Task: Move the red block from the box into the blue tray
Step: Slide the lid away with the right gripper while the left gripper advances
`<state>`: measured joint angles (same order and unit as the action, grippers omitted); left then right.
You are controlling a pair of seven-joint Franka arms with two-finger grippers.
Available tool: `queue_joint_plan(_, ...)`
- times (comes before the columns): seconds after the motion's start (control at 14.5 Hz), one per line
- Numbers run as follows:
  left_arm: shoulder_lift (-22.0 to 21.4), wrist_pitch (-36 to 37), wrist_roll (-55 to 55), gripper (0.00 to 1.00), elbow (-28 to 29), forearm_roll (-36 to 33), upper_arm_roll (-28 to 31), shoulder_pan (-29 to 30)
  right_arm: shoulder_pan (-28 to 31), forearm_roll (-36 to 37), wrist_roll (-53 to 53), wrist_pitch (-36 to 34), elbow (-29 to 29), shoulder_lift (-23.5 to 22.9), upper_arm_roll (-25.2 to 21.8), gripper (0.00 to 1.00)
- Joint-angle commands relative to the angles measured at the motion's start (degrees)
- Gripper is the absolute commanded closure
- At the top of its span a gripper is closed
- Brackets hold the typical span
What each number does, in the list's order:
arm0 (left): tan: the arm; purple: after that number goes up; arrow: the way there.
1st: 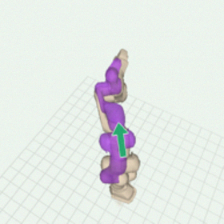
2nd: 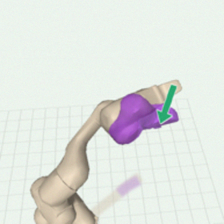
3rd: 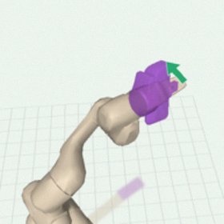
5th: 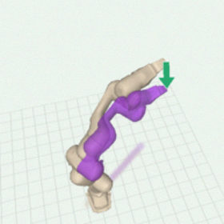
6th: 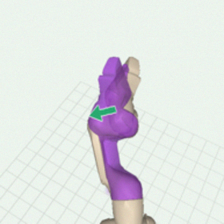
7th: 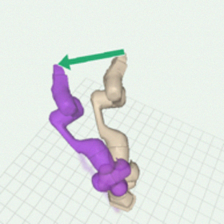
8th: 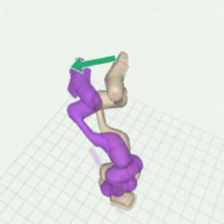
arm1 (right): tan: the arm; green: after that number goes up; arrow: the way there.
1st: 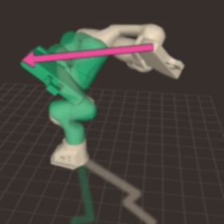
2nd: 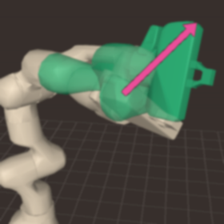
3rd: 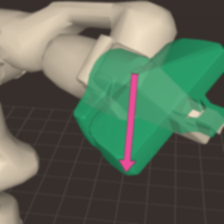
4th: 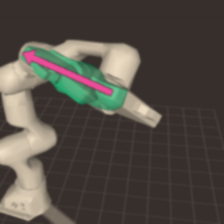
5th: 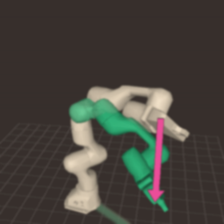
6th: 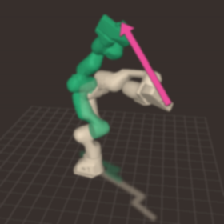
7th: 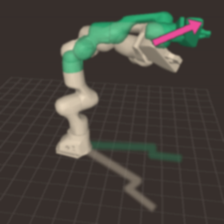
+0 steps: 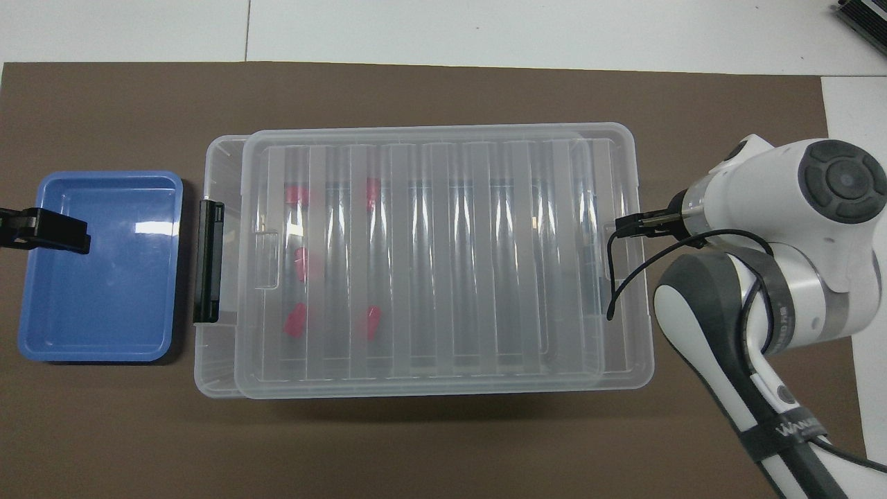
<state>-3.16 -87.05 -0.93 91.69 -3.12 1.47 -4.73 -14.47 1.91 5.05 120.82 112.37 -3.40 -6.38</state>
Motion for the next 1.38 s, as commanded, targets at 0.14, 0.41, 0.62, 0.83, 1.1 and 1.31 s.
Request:
queue_joint_plan(0.14, -0.97, 0.57, 0.49, 0.0, 0.69, 0.75, -0.15, 0.33, 2.51, 1.08, -1.27, -0.67, 0.39, 0.41, 0.14, 0.0)
queue_joint_plan(0.41, -0.97, 0.13, 0.23, 0.0, 0.69, 0.75, -0.5, -0.64, 4.01, 1.08, -2.41, -1.99, 0.31, 0.68, 0.05, 0.0)
queue_joint_plan(0.62, -0.97, 0.48, 0.14, 0.0, 0.69, 0.75, -0.85, -0.72, 5.5, 1.08, -2.85, -2.6, 0.22, 0.85, 0.05, 0.0)
queue_joint_plan(0.83, -0.97, 0.31, 1.28, 0.0, 0.69, 0.75, -2.08, -2.39, 6.91, 2.39, -4.52, -3.74, 0.22, 1.29, 0.05, 0.0)
queue_joint_plan(1.1, -1.15, -1.27, 12.23, 0.0, 1.47, 0.84, -2.87, -4.32, 8.58, 2.49, -6.45, -4.71, 0.22, 1.82, 0.05, 0.0)
queue_joint_plan(1.31, -2.55, -4.26, 20.69, 0.0, 4.54, 0.84, -2.87, -7.04, 8.93, 2.49, -6.72, -5.5, 0.22, 1.82, -0.04, 0.0)
